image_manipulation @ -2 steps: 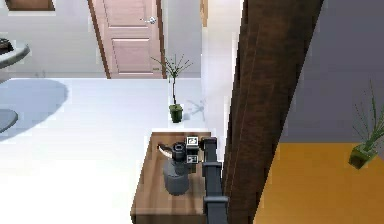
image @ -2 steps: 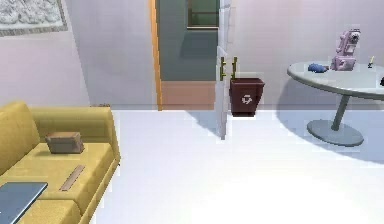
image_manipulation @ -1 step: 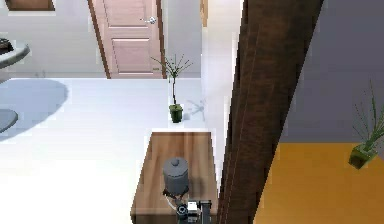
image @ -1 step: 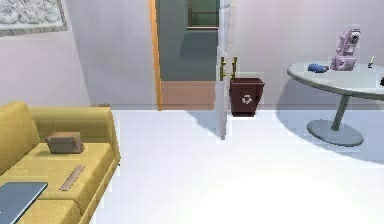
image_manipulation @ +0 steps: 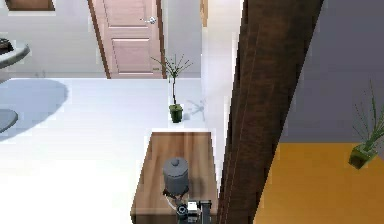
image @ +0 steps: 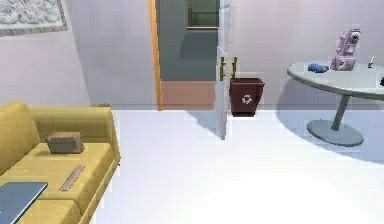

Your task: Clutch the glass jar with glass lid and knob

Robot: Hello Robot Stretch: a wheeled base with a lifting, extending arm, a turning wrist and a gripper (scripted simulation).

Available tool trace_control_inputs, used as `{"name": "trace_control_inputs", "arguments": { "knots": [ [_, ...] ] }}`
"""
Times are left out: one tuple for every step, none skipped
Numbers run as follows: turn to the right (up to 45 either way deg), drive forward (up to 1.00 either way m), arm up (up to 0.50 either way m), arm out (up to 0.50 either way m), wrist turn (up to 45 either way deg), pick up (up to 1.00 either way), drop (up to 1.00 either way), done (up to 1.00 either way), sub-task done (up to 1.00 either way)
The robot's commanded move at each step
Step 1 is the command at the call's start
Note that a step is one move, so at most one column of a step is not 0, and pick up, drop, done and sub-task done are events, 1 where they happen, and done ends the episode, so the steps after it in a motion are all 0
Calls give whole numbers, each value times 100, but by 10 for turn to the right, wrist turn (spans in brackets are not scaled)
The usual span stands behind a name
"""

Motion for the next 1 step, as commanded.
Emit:
{"name": "trace_control_inputs", "arguments": {
  "knots": [
    [0, 0, 10, 0, 0, 0, 0, 0, 0]
  ]
}}
